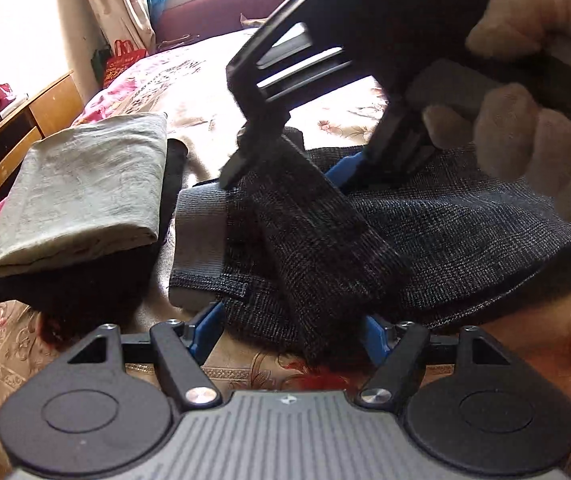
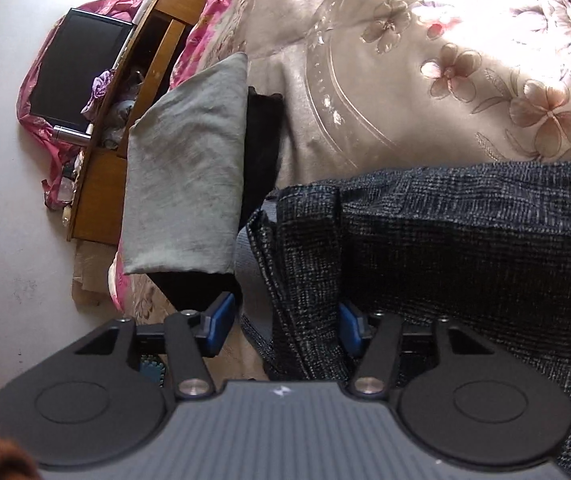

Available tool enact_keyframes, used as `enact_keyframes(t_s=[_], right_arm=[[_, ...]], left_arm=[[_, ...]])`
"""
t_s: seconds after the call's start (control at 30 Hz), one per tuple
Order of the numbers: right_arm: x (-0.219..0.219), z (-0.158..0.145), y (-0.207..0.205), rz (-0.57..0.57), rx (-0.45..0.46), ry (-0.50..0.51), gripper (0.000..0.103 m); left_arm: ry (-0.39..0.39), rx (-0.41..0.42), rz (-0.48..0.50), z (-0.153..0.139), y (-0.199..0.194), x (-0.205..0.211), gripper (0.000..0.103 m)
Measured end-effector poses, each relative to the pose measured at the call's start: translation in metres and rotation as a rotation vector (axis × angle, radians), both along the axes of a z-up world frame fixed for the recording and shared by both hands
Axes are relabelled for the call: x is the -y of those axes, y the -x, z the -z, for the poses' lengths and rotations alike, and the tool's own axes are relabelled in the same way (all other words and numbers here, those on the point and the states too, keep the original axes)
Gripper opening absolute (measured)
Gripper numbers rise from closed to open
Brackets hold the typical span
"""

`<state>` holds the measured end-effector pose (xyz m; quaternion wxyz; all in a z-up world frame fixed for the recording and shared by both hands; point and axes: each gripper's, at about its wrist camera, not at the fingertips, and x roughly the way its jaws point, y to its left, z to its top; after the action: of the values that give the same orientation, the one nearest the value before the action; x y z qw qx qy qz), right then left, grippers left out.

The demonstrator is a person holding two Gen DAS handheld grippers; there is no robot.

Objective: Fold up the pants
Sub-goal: 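Fold the lifted end over toward the left gripper and release it, then grasp the edge of the folded trousers with the right gripper and lift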

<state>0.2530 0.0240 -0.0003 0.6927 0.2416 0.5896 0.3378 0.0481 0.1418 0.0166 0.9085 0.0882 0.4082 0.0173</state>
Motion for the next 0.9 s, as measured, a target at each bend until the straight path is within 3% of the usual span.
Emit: enact_keyframes(t_s=[0.03,0.13,0.27,0.47,0.53,0.6,0.67,0.77,0.9], right_arm=[[0.001,-0.001,-0.001,0.008,-0.012,-0.01,0.012],[0.015,-0.009,-0.001,0.093,-0.073,-0.046,0.012],[0.035,-0.031,0.003,0.223,-0.086,-0.097,0.012],[-0.014,-0.029,0.006,0.249,0.022,0.019,0.02],[-0.026,-0.017,0.002,0.265,0.002,0.03,0.031],[-0.037,-0.015,0.002,0.22,-0.029,0.026,0.039],[-0.045,-0.024,0.008,0.143,0.026,0.027,0.041],[-0.036,-0.04,0.012,0.12,0.112,0.029,0.041],[0.007,-0.049,0.014,0.138,0.197,0.134,0.041]], left_arm=[[0.001,0.001,0.001,-0.001,0.0,-0.001,0.085],[0.009,0.023,0.0,-0.006,-0.004,-0.001,0.086],[0.036,0.089,0.022,-0.017,-0.013,0.003,0.086],[0.069,0.086,-0.065,-0.011,-0.02,-0.012,0.088],[0.071,0.061,-0.108,-0.007,-0.021,-0.022,0.088],[0.065,0.031,-0.147,-0.001,-0.021,-0.029,0.088],[0.061,0.022,-0.172,0.003,-0.017,-0.035,0.089],[0.042,0.018,-0.203,0.0,-0.013,-0.04,0.088],[0.012,0.033,-0.245,-0.009,-0.01,-0.043,0.088]])
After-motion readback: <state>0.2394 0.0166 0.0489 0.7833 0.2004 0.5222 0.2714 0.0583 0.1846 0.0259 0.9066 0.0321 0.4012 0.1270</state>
